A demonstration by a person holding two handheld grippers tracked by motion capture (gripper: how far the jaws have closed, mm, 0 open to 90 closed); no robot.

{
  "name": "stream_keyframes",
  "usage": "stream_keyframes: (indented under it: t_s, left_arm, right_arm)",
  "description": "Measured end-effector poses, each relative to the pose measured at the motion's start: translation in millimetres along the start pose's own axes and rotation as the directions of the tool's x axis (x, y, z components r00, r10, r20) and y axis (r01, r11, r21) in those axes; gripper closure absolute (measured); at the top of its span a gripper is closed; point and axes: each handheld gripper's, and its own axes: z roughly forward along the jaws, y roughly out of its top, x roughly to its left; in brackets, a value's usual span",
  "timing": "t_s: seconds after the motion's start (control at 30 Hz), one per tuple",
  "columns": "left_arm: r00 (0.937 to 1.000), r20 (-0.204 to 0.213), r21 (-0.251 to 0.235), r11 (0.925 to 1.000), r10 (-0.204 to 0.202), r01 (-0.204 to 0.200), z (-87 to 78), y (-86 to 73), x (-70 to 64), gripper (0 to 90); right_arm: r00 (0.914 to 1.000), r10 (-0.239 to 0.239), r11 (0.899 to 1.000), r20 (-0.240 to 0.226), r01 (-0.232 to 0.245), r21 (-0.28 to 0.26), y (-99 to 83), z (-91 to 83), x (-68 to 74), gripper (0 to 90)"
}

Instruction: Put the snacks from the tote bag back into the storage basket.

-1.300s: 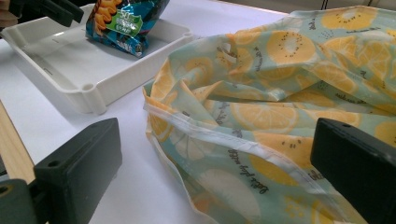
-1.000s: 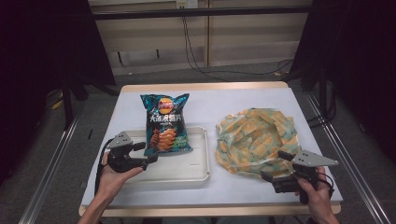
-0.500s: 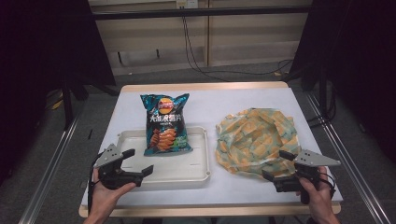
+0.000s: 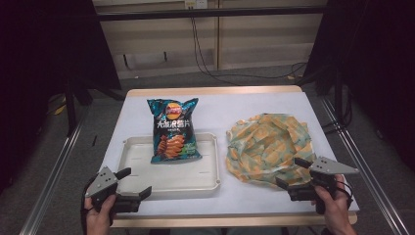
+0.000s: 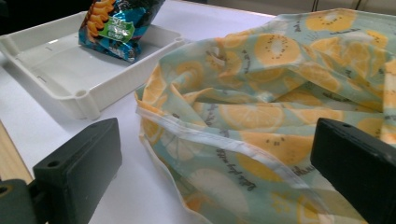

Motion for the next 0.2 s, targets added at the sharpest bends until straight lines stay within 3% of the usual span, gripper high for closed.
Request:
stream_keyframes:
  t_s: [0.07, 0.13, 0.2]
  left_arm:
    - [0.9997, 0.008, 0.013, 0.9996, -0.023, 0.023, -1.1, -3.1, 7.0, 1.6]
    - [0.9977, -0.029, -0.014, 0.998, -0.061, 0.061, -4.3, -4.9, 10.1, 2.1]
    - [0.9976, -0.044, -0.012, 0.9985, -0.053, 0.053, -6.9, -6.3, 9.0, 1.6]
  right_arm:
    - [0.9999, 0.008, 1.0, 0.01, -0.007, -0.006, 0.3, -0.7, -1.2, 1.4]
    - [0.9997, 0.014, 1.0, 0.021, -0.013, -0.012, 0.3, -1.5, -2.4, 1.4]
    - [0.9997, 0.012, 1.0, 0.022, -0.011, -0.017, 0.8, -2.0, -2.9, 1.4]
